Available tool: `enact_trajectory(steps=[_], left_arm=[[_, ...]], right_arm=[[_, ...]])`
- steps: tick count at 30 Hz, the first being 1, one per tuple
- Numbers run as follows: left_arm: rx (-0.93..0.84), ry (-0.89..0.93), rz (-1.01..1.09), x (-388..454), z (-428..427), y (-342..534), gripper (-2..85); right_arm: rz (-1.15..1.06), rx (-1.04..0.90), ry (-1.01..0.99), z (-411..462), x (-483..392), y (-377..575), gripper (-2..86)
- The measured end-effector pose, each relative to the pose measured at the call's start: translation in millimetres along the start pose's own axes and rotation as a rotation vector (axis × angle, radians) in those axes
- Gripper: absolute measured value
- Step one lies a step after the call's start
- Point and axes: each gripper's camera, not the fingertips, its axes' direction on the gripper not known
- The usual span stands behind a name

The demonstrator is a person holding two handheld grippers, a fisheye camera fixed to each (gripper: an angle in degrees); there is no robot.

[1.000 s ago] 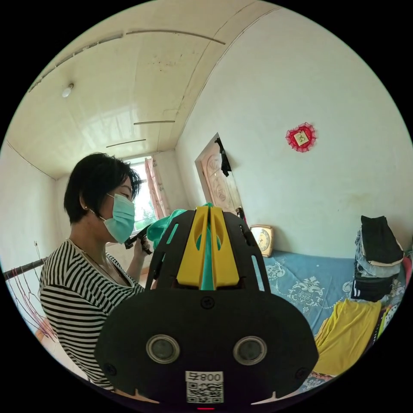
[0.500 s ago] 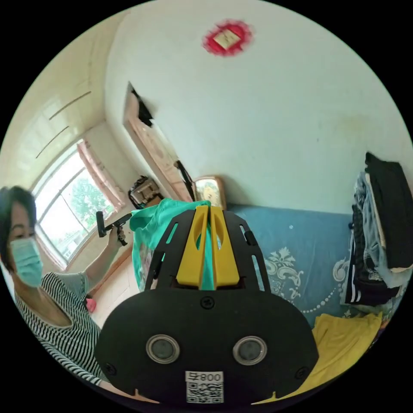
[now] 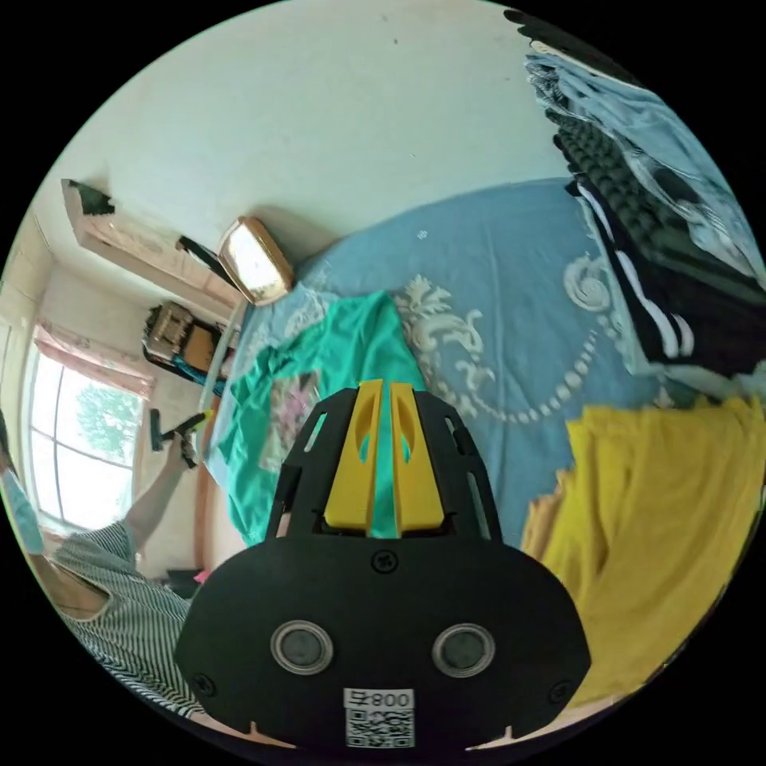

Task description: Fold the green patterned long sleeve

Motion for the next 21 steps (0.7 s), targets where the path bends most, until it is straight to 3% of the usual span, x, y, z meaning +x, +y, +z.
enact_trajectory(steps=[7, 13, 15, 21], left_arm=[[-0.144, 0.076, -0.135, -29, 27, -7, 11.6], [-0.230, -0.083, -0.094, -6, 48, -50, 6.6], [-0.242, -0.111, -0.069, -1, 46, -63, 5.3], [-0.107, -0.210, -0.005, 1, -17, -122, 3.6]], right_arm=[[0.010, -0.147, 0.234, 31, 4, 106, 7.2], [0.026, -0.374, 0.327, 119, 5, 129, 7.0], [0.024, -0.327, 0.361, 120, -1, 140, 3.9], [-0.084, -0.346, 0.277, 74, -33, 148, 0.6]])
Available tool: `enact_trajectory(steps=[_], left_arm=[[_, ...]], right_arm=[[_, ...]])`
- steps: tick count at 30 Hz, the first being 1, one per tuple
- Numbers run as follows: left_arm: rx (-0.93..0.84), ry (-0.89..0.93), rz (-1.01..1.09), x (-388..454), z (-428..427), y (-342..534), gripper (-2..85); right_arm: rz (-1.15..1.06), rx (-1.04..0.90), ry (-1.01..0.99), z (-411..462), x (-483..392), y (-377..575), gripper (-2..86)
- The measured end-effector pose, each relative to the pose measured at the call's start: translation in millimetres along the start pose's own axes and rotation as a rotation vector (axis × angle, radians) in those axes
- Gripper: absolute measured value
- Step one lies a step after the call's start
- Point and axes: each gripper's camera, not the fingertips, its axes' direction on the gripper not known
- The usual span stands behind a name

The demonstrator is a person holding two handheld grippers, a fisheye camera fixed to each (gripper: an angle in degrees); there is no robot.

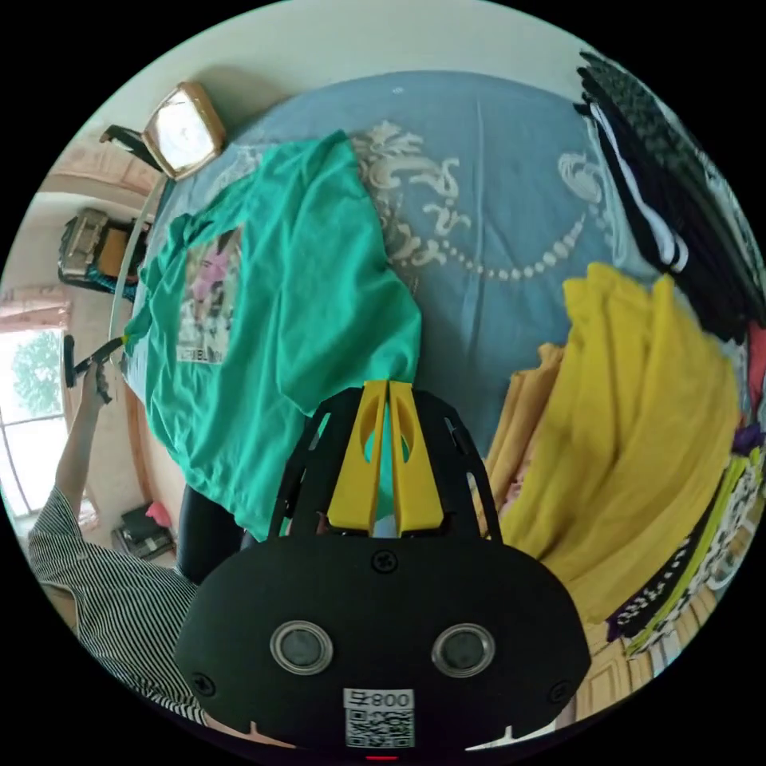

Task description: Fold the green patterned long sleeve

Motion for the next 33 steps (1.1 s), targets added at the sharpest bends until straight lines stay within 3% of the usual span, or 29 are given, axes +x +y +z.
enact_trajectory(steps=[4, 7, 10, 14, 20, 25, 33], left_arm=[[0.177, -0.155, -0.065, -37, -78, -39, 3.9], [0.252, -0.172, -0.133, -65, -104, -54, 5.4], [0.263, -0.155, -0.168, -78, -96, -56, 7.1], [0.217, -0.074, -0.149, -81, -60, -42, 8.1], [0.099, 0.195, -0.111, -85, 1, 8, 9.1], [-0.060, 0.484, -0.094, -71, 52, 52, 10.2], [-0.177, 0.587, -0.136, -72, 83, 98, 10.7]], right_arm=[[0.039, 0.210, 0.203, -127, 18, 16, 0.3], [0.160, 0.327, 0.301, -195, 52, 23, 0.1], [0.293, 0.336, 0.343, -211, 84, 33, -0.1], [0.391, 0.267, 0.298, -173, 107, 61, -0.2], [0.122, 0.246, -0.043, -86, 39, 149, 0.7], [0.001, 0.033, -0.173, 12, -34, 245, 3.8], [0.128, -0.099, -0.352, 77, -37, 375, 6.5]])
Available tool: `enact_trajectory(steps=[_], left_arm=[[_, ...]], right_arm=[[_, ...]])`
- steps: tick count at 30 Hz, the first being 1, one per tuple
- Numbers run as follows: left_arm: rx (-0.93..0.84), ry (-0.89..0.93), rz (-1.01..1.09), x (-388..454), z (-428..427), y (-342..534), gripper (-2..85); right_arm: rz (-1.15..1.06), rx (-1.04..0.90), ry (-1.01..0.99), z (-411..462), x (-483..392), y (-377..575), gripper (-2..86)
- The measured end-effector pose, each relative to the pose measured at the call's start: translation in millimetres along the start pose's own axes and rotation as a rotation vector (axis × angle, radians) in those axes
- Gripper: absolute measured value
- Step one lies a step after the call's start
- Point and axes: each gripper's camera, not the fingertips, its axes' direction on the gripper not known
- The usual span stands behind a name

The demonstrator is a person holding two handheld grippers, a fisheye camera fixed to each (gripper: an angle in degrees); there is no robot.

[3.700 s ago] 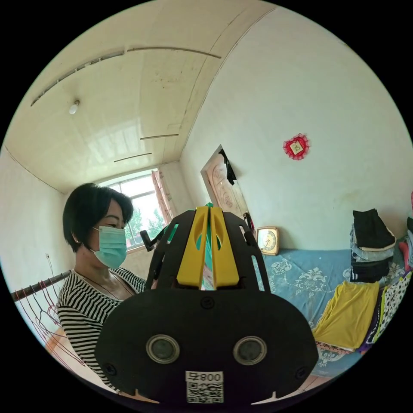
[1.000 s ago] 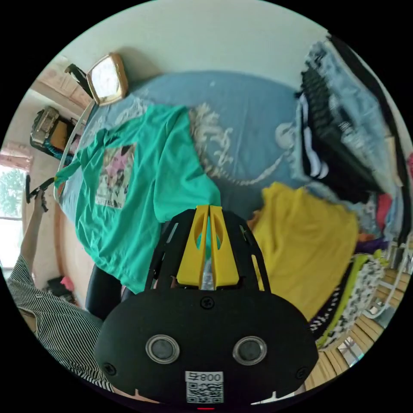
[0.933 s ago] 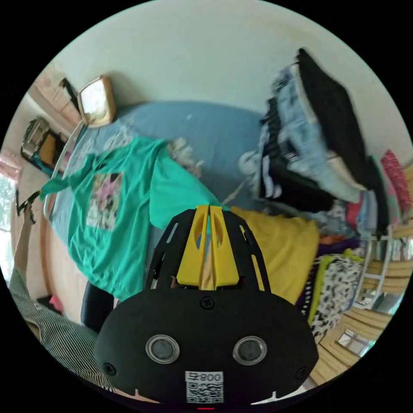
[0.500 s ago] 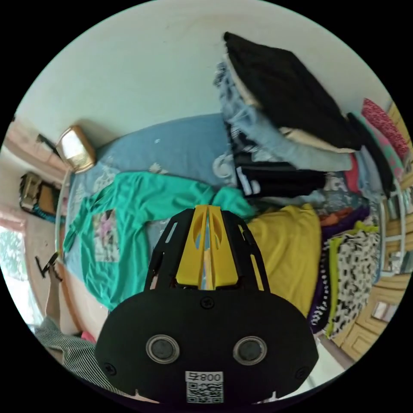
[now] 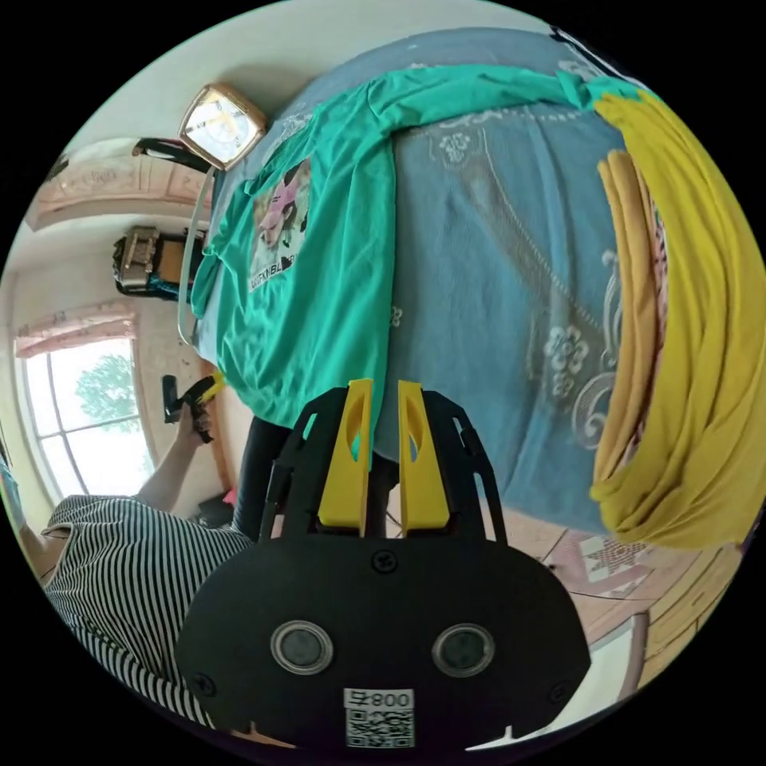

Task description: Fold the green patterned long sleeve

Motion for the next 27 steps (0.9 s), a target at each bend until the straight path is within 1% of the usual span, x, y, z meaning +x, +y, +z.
enact_trajectory(steps=[8, 11, 15, 16, 18, 20, 22, 23, 25, 27], left_arm=[[-0.001, 0.021, -0.019, -11, 3, -12, 8.7], [-0.001, 0.038, -0.007, -7, -2, -18, 6.1], [0.062, 0.084, 0.048, 10, -21, -21, 4.4], [0.077, 0.084, 0.071, 15, -26, -21, 4.5], [0.065, 0.056, 0.092, 19, -25, -24, 4.9], [0.052, -0.009, 0.083, 15, -21, -28, 5.8], [0.131, -0.106, 0.030, 9, -32, -33, 6.6], [0.168, -0.123, 0.023, 10, -38, -34, 6.7], [0.277, -0.171, 0.054, 22, -58, -46, 6.9], [0.311, -0.179, 0.110, 38, -64, -68, 6.9]], right_arm=[[0.028, -0.060, -0.036, 43, 2, 63, 6.6], [0.024, -0.060, -0.060, 48, 1, 78, 4.0], [-0.038, -0.061, 0.038, 32, -9, 103, 1.2], [-0.040, -0.045, 0.032, 24, -7, 112, 0.9], [-0.020, -0.045, 0.015, 25, 4, 121, 0.7], [0.018, -0.071, -0.038, 41, 19, 126, 0.6], [0.059, -0.088, -0.085, 56, 29, 135, 0.5], [0.061, -0.078, -0.088, 57, 30, 139, 0.5], [0.079, -0.051, -0.078, 54, 33, 153, 0.4], [0.097, 0.000, -0.041, 44, 35, 161, 0.2]])
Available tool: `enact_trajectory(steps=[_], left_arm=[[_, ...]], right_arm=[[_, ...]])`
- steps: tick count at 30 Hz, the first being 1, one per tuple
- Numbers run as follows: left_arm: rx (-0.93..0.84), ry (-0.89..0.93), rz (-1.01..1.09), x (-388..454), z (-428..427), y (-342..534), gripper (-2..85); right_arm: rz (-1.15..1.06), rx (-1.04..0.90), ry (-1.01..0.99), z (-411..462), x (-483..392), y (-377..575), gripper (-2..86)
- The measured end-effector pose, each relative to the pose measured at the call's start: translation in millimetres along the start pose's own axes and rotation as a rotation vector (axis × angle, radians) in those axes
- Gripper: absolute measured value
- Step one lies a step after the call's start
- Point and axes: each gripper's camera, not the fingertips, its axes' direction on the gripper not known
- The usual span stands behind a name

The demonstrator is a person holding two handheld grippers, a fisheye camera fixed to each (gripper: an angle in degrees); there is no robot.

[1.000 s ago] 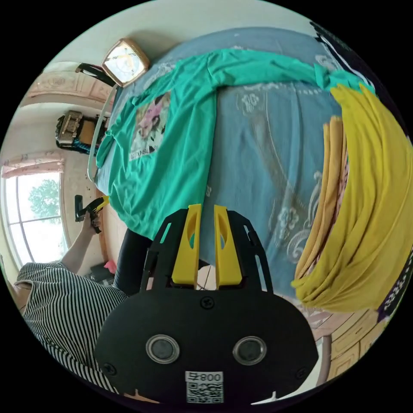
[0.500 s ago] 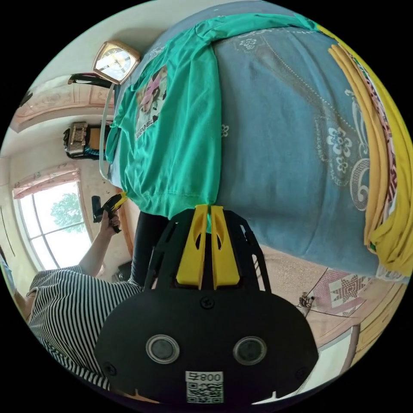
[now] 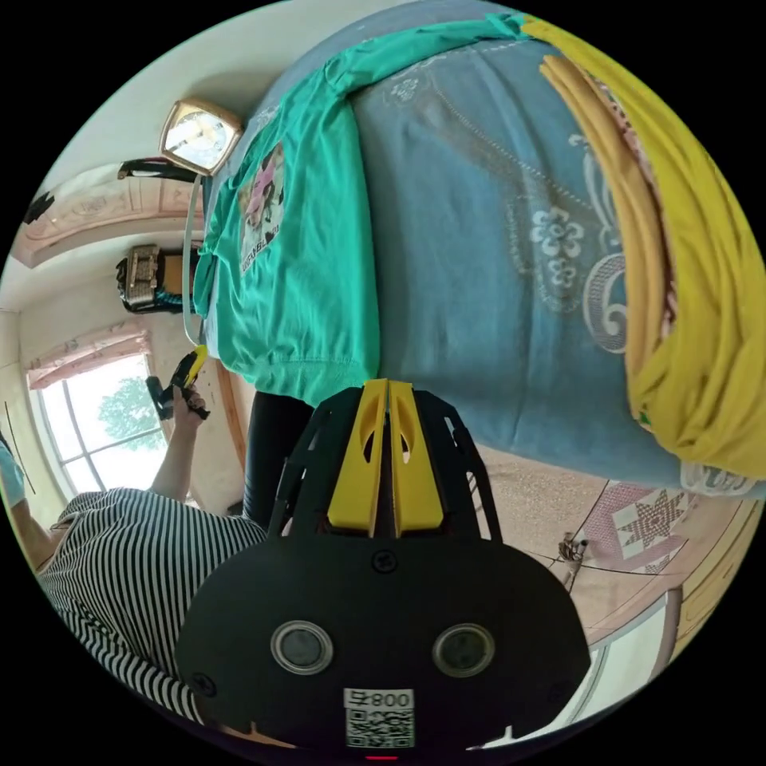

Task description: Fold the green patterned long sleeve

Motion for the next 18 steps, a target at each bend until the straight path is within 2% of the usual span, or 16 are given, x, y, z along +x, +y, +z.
enact_trajectory(steps=[4, 9, 12, 18], left_arm=[[0.002, 0.145, 0.121, 39, 40, -81, 7.5], [-0.020, 0.283, 0.110, 77, 113, -188, 8.1], [-0.054, 0.294, 0.063, 94, 156, -242, 8.1], [-0.162, 0.158, 0.048, 120, 213, -300, 4.1]], right_arm=[[-0.054, 0.164, 0.067, -26, -20, -15, 0.1], [-0.264, 0.267, 0.202, -21, -92, -95, 0.0], [-0.401, 0.325, 0.250, -5, -143, -149, 0.0], [-0.608, 0.361, 0.346, 51, -225, -238, 0.1]])
